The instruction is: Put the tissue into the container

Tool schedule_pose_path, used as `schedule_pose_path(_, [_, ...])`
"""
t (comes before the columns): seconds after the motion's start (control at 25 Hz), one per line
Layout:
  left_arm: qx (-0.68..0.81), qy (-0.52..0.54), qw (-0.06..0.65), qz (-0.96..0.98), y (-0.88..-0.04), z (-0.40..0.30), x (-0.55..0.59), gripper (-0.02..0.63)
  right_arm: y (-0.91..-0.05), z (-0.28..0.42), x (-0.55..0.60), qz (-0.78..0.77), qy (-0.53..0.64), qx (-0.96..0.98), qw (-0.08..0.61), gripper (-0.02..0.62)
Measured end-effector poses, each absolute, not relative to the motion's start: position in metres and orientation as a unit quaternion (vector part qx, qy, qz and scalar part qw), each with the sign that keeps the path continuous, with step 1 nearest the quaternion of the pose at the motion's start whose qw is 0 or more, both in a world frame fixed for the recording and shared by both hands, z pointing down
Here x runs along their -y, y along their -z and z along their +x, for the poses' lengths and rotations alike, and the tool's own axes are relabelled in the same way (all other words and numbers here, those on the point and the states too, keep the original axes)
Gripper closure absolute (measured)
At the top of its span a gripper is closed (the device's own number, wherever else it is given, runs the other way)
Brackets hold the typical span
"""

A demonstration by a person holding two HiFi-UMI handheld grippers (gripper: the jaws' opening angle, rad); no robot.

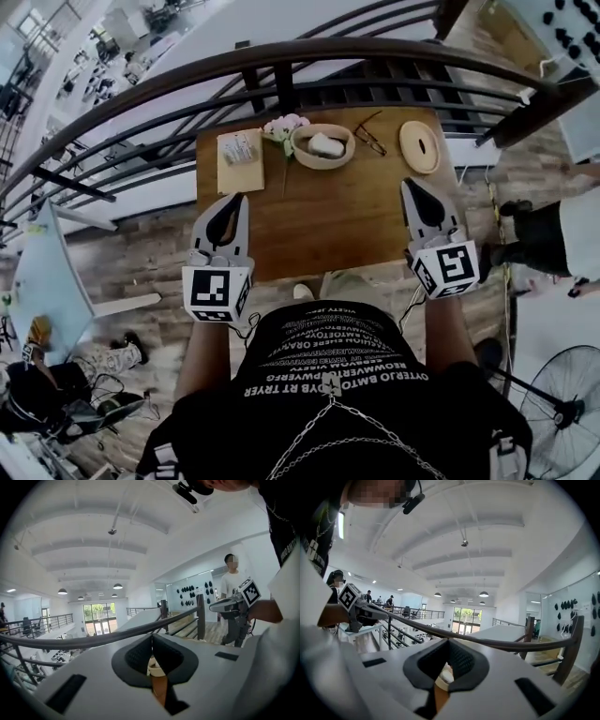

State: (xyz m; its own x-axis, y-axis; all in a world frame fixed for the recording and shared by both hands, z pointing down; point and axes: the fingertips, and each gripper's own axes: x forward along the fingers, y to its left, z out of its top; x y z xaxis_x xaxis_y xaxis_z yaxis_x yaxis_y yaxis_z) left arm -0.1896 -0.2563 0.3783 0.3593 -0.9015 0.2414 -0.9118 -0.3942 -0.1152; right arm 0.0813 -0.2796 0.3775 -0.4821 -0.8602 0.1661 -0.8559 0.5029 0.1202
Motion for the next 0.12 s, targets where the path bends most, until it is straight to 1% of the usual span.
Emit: schedule_pose_path(0.12, [0.545, -0.136, 0.022, 0.827, -0.3828, -0.1879, 0.2556, 0.578, -0.382, 0.0824, 0.277, 0.499, 0.005, 0.86, 0.109, 0.581])
